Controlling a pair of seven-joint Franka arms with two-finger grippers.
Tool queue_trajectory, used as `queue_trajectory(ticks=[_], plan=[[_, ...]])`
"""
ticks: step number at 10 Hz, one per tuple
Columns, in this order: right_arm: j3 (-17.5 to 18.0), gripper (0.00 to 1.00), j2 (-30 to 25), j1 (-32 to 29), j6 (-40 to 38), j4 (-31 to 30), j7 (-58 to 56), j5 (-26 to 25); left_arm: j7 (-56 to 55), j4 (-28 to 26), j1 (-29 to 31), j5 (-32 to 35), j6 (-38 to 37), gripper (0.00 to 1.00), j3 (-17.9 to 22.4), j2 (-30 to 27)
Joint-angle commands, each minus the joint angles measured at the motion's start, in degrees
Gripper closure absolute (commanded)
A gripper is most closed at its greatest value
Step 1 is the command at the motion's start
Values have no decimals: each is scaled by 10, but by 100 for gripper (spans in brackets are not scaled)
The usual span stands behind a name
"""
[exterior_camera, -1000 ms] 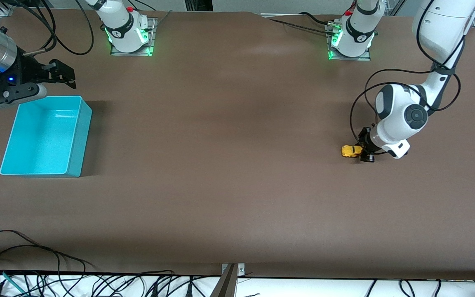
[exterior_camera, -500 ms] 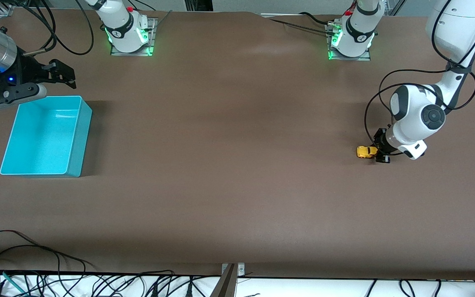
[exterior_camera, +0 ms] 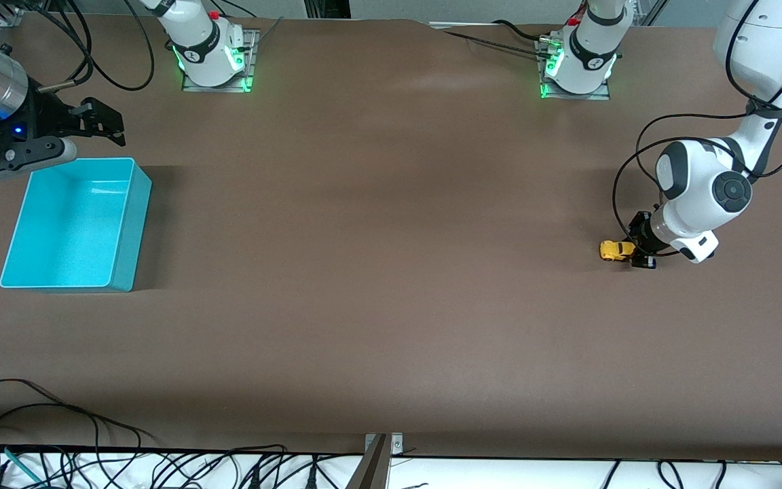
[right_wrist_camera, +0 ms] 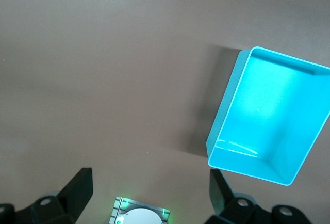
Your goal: Wind up and store yellow beetle car
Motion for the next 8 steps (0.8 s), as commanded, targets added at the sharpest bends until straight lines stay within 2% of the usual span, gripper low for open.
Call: queue_trajectory(ticks=[1, 7, 8], plan=[[0, 0, 6, 3, -5, 15, 0, -4, 7, 6, 7, 17, 5, 100, 2, 29], [0, 0, 6, 3, -5, 15, 0, -4, -16, 7, 6, 16, 4, 100, 2, 26], [0, 0, 6, 3, -5, 15, 0, -4, -14, 11, 6, 16, 3, 78, 1, 24]])
